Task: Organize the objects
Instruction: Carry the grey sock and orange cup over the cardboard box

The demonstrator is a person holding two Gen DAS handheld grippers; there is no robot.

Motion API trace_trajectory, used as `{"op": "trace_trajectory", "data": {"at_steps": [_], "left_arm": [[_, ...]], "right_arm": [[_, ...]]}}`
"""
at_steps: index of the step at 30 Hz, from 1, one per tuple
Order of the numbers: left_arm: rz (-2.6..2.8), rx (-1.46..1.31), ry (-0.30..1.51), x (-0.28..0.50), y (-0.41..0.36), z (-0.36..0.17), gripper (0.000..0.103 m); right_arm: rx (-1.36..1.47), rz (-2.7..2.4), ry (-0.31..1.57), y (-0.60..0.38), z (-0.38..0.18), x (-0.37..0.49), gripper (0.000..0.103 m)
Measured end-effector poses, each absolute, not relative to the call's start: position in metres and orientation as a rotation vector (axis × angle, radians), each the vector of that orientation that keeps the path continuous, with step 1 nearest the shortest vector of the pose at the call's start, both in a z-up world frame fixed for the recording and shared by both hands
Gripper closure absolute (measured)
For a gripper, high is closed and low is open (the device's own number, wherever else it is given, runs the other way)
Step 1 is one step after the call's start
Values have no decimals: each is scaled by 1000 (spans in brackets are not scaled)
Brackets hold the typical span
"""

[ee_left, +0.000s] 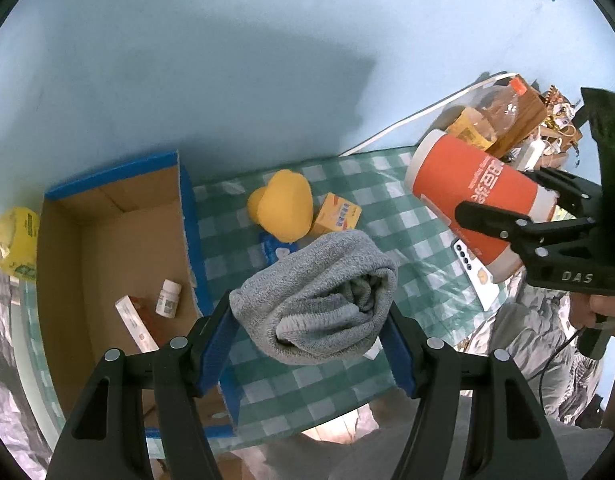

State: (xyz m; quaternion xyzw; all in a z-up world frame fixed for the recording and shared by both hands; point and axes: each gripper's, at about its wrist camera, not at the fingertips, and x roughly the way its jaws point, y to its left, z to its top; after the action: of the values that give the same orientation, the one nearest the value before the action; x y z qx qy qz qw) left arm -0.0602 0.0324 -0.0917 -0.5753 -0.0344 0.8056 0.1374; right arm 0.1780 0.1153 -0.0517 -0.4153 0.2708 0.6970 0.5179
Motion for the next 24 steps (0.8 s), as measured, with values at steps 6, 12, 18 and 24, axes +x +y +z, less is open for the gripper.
{"op": "trace_trajectory", "data": {"at_steps": [6,12,18,24], "left_arm": [[2344,-1676,-143,-55,21,-94,35],[2374,-1687,-184,-49,0,-93,34],[2423,-1710,-236,-39,-22,-92,35],[2476,-1727,-298,-29,-47,-90,34]], "right_arm": [[-1043,1688,628,120,-56,160,26],[-1081,1738,605,125,-58,138,26],[-1100,1793,577,133,-53,111,26],[-1116,1853,545,138,-47,81,26]]}}
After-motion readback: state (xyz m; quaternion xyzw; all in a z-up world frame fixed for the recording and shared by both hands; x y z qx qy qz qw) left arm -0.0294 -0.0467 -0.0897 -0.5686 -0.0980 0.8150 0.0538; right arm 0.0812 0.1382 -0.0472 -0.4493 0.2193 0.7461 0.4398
